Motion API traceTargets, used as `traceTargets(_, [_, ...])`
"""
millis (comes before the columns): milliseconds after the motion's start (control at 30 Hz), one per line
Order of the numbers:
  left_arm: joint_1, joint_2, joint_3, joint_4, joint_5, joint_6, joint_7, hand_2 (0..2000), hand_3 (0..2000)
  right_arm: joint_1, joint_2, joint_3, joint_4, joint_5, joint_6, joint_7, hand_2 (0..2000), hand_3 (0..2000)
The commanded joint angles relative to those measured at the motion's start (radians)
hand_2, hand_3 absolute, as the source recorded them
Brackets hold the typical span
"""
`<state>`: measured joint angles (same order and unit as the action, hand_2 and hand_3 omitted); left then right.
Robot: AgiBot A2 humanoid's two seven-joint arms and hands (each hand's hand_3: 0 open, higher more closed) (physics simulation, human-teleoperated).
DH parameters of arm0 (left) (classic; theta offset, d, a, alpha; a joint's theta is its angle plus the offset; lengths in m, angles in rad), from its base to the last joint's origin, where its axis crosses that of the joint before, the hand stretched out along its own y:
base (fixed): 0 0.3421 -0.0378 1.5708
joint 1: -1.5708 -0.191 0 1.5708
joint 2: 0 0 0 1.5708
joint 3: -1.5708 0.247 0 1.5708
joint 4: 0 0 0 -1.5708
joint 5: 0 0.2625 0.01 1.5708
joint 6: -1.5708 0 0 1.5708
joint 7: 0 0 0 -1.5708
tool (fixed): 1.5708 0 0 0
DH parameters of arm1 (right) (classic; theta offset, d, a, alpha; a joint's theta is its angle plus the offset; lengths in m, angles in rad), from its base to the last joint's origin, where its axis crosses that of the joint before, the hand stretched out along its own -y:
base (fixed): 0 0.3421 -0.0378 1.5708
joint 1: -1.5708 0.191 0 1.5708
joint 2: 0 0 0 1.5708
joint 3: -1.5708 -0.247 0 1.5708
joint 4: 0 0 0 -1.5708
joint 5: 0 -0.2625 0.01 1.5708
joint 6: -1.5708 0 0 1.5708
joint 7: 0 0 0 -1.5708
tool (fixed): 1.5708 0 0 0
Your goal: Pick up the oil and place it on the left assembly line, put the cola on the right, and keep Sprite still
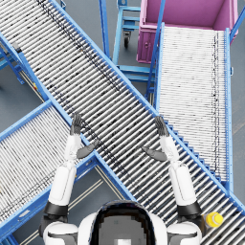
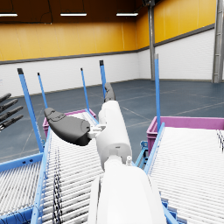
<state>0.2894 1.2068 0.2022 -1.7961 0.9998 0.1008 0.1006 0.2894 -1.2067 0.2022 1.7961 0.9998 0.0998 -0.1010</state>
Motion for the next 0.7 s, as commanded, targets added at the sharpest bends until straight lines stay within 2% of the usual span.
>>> traceTargets(33, [0.0,0.0,0.0,0.0,0.0,0.0,0.0,0,0,0.0,0.0,0.0,0.0,0.0,0.0,0.0,0,0])
traceTargets(700, [0.0,0.0,0.0,0.0,0.0,0.0,0.0,0,0,0.0,0.0,0.0,0.0,0.0,0.0,0.0,0,0])
